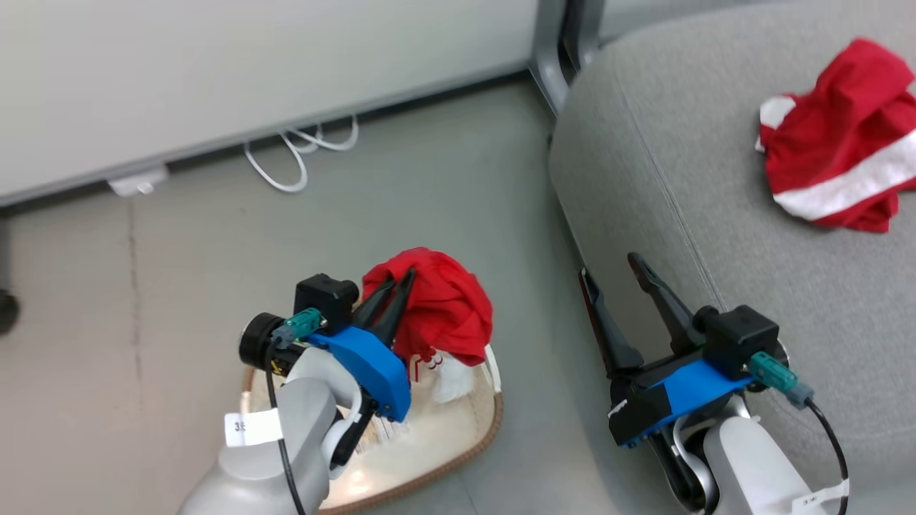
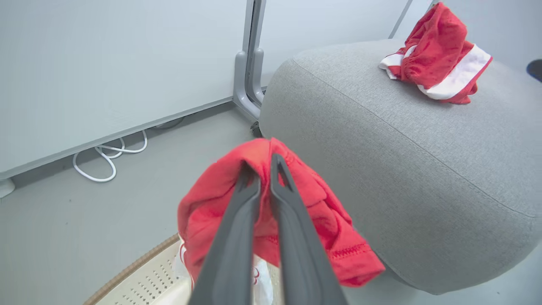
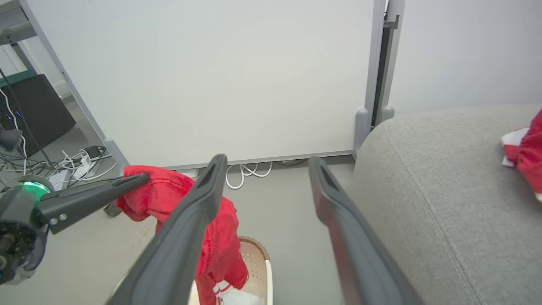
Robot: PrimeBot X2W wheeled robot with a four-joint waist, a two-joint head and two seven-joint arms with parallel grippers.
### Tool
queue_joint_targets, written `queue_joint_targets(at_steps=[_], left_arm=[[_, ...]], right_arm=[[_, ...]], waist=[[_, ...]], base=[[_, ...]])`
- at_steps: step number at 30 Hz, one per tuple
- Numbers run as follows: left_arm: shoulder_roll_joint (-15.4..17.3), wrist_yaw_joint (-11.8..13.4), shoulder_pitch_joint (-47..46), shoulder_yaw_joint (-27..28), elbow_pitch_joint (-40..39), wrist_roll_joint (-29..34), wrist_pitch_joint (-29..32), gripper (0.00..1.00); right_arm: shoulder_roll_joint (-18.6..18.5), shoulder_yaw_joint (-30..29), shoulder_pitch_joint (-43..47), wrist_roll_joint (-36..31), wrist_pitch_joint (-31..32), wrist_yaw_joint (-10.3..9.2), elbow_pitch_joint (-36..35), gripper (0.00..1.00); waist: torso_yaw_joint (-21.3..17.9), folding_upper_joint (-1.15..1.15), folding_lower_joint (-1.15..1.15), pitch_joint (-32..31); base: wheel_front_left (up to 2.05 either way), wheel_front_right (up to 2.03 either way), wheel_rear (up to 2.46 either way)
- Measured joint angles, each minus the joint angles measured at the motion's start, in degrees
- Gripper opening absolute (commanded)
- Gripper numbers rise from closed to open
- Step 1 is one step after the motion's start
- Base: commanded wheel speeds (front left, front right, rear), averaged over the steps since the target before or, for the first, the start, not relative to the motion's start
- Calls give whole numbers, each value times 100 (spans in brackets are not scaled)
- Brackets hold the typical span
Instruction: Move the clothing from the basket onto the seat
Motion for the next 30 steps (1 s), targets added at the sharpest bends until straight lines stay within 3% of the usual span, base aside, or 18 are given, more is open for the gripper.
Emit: queue_joint_targets(at_steps=[15,30], left_arm=[[-159,0,-308,-176,-666,302,1,0],[-176,-1,-381,-252,-694,313,1,0]], right_arm=[[1,132,431,44,261,0,3,100],[1,332,481,89,365,0,-23,100]], waist=[[607,0,1,-1116],[669,0,2,-1188]], base=[[0,0,0],[0,0,0]])
